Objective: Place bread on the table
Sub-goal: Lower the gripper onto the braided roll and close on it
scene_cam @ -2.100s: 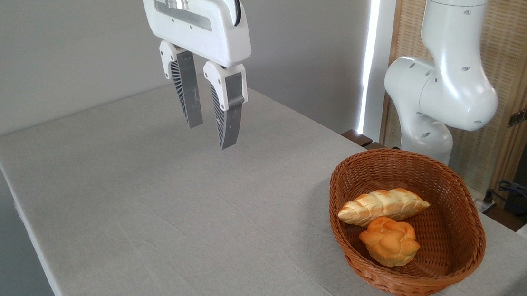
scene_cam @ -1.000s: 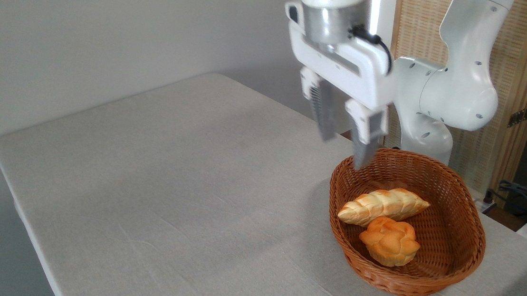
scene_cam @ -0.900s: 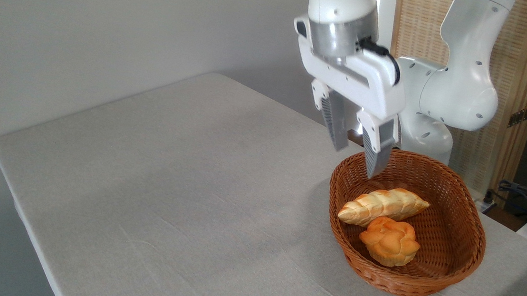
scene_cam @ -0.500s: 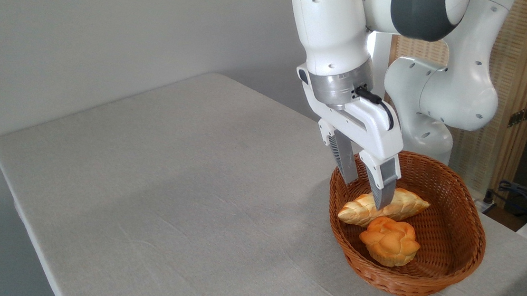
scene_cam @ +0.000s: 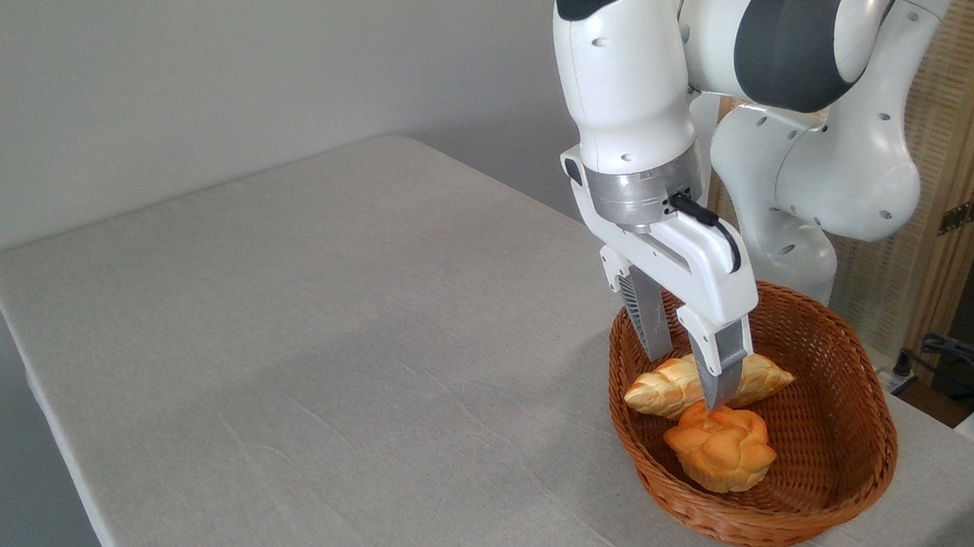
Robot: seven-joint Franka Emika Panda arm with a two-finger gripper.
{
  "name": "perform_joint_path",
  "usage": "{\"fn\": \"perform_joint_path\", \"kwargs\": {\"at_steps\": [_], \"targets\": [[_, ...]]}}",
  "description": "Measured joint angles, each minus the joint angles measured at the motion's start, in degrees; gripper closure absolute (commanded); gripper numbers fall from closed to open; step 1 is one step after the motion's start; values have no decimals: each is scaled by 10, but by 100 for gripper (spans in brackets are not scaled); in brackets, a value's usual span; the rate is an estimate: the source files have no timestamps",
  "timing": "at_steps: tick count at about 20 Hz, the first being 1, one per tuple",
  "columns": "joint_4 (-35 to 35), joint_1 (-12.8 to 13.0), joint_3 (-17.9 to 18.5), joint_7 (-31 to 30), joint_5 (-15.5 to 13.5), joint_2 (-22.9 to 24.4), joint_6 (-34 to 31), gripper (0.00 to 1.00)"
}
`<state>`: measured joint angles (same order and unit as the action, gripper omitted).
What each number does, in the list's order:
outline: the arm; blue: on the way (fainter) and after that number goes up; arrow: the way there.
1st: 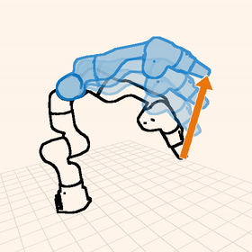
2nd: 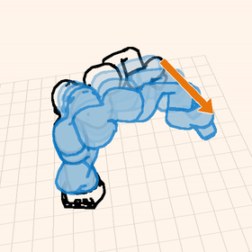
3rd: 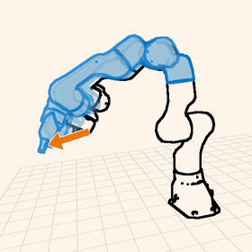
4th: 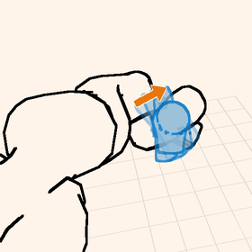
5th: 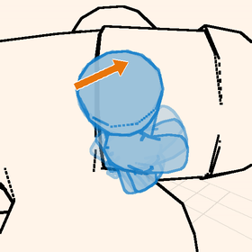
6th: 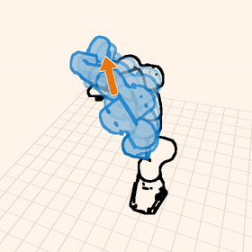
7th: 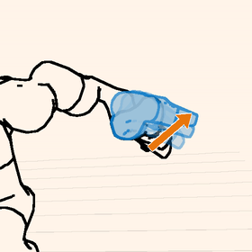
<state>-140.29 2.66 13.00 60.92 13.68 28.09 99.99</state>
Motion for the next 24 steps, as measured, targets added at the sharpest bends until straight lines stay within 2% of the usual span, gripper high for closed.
{"fn": "perform_joint_path", "kwargs": {"at_steps": [1, 2, 24], "targets": [[0, 1, 0, 0, 0, 0, 0, 93], [0, 1, 0, 0, 0, 0, 0, 98], [-1, 8, 0, 2, 0, -2, 0, 100]]}}
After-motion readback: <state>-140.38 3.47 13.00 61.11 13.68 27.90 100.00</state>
